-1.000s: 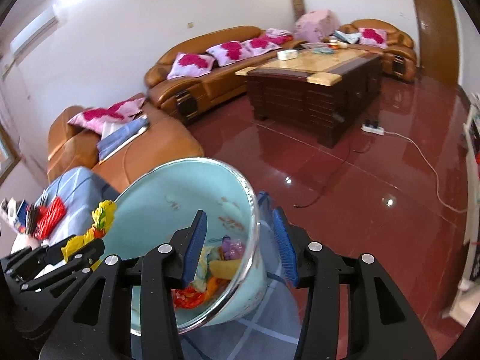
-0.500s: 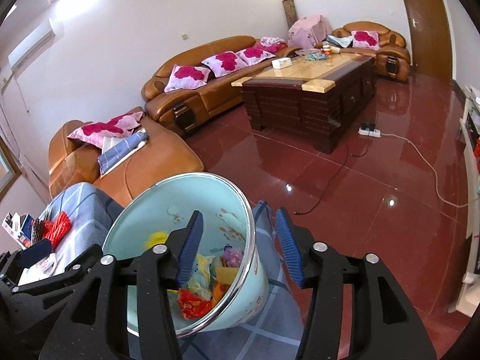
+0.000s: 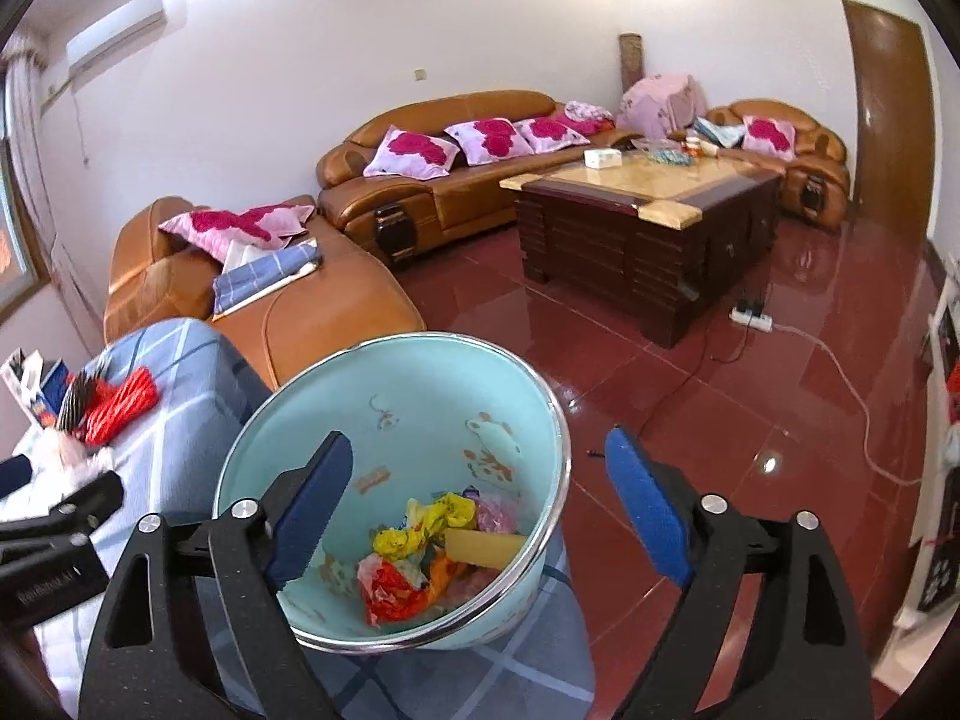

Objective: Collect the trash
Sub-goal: 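Move both grippers back over the table toward the clear bag and red net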

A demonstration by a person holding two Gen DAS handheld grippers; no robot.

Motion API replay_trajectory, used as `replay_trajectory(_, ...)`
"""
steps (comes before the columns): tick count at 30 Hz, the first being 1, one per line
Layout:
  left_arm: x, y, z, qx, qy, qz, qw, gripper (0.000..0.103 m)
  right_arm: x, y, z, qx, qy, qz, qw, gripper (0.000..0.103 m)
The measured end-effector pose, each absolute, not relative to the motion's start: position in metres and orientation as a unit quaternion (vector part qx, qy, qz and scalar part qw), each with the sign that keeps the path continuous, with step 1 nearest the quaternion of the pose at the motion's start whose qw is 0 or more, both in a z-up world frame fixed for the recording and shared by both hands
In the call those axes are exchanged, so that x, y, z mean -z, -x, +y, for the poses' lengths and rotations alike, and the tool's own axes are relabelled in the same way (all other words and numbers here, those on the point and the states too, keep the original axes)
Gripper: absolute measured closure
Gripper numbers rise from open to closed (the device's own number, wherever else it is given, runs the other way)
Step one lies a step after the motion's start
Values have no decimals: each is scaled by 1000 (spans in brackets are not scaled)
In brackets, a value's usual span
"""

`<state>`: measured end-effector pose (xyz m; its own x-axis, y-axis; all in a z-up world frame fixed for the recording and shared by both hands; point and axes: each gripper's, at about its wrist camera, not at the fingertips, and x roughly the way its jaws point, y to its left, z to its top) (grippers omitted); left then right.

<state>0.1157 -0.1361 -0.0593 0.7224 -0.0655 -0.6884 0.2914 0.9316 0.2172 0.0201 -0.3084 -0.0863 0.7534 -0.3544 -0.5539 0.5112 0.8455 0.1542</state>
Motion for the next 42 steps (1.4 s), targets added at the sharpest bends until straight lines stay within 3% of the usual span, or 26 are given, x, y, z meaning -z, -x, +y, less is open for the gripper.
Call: replay_trajectory(42,81,-167,38,-15,-47,415,908,6,58,-88,-154,107,-45,276,954,16)
